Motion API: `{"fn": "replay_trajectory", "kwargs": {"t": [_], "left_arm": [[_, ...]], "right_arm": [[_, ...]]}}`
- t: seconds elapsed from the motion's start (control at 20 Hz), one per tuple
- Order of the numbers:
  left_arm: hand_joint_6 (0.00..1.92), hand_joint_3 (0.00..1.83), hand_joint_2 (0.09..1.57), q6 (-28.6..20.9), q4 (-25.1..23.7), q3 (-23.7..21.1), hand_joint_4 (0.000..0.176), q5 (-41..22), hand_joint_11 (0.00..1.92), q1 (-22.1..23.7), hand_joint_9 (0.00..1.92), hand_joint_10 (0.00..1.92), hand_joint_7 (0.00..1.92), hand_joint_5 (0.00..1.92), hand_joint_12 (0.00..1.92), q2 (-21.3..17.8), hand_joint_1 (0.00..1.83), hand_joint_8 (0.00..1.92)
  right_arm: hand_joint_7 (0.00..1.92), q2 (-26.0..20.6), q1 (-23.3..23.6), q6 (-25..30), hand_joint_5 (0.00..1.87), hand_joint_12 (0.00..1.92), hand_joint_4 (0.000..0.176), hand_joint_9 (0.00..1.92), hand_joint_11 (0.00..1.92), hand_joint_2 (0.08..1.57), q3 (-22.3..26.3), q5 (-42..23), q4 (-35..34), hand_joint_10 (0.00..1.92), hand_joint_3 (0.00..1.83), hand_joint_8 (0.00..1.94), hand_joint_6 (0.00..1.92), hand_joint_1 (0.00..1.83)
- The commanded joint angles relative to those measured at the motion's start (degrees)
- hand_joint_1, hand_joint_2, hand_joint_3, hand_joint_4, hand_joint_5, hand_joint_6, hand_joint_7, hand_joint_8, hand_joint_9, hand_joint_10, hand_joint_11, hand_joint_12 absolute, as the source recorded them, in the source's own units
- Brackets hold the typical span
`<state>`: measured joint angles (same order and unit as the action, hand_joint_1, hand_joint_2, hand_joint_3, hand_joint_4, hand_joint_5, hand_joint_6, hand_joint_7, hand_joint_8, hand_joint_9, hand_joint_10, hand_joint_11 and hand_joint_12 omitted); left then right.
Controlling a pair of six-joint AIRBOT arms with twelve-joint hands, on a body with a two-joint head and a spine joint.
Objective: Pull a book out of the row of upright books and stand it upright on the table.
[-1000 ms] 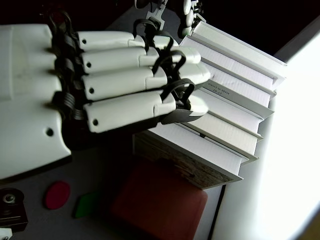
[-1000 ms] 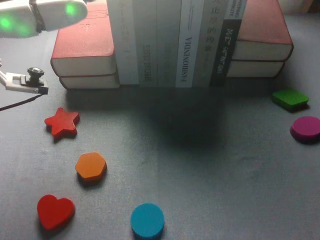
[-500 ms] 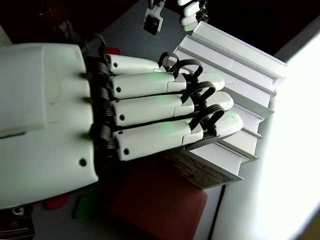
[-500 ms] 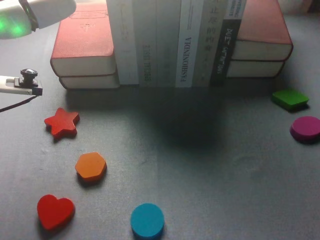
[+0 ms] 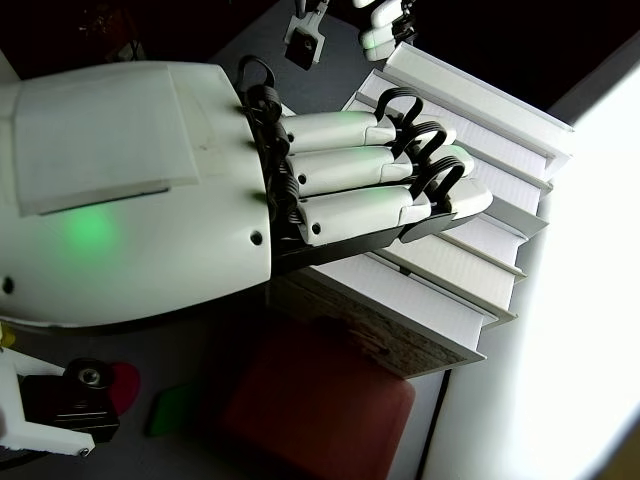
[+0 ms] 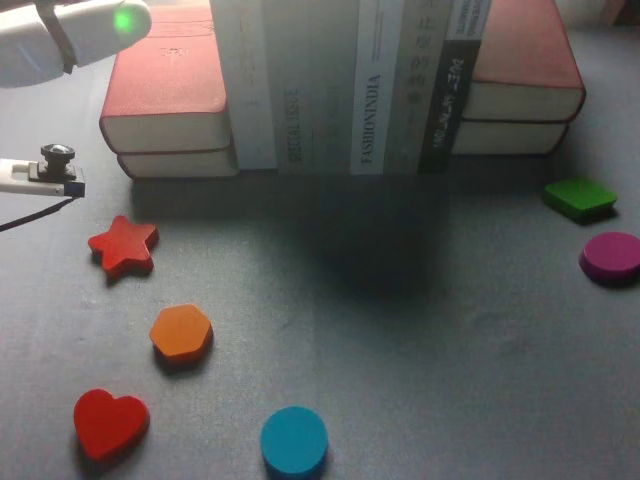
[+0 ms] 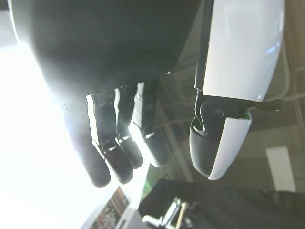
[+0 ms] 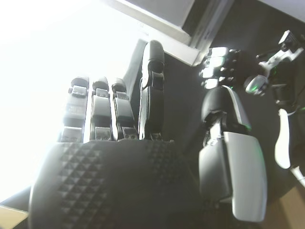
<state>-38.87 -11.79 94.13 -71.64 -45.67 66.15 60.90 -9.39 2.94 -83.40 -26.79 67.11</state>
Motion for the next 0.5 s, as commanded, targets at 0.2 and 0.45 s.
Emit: {"fn": "replay_trajectory", "kwargs": {"t": [0.2, 0.45], "left_arm": [[1.09, 0.03, 1.27, -0.5, 3.8, -0.4, 0.0, -6.7, 0.0, 0.3, 0.11, 1.43, 0.08, 0.28, 1.77, -0.4, 1.07, 1.25], [1.12, 0.04, 1.27, -0.5, 3.5, -0.4, 0.0, -6.7, 0.01, 0.6, 0.12, 1.47, 0.05, 0.28, 1.88, -0.4, 1.1, 1.3]], "right_arm": [[0.0, 0.8, -2.1, 0.4, 0.72, 0.0, 0.037, 0.0, 0.0, 1.21, 0.7, -3.5, -1.8, 0.0, 0.0, 0.0, 0.01, 0.49], [0.0, 1.0, 0.5, 0.4, 0.63, 0.0, 0.077, 0.0, 0.0, 1.2, 0.5, -3.5, -1.6, 0.0, 0.0, 0.0, 0.0, 0.19]]}}
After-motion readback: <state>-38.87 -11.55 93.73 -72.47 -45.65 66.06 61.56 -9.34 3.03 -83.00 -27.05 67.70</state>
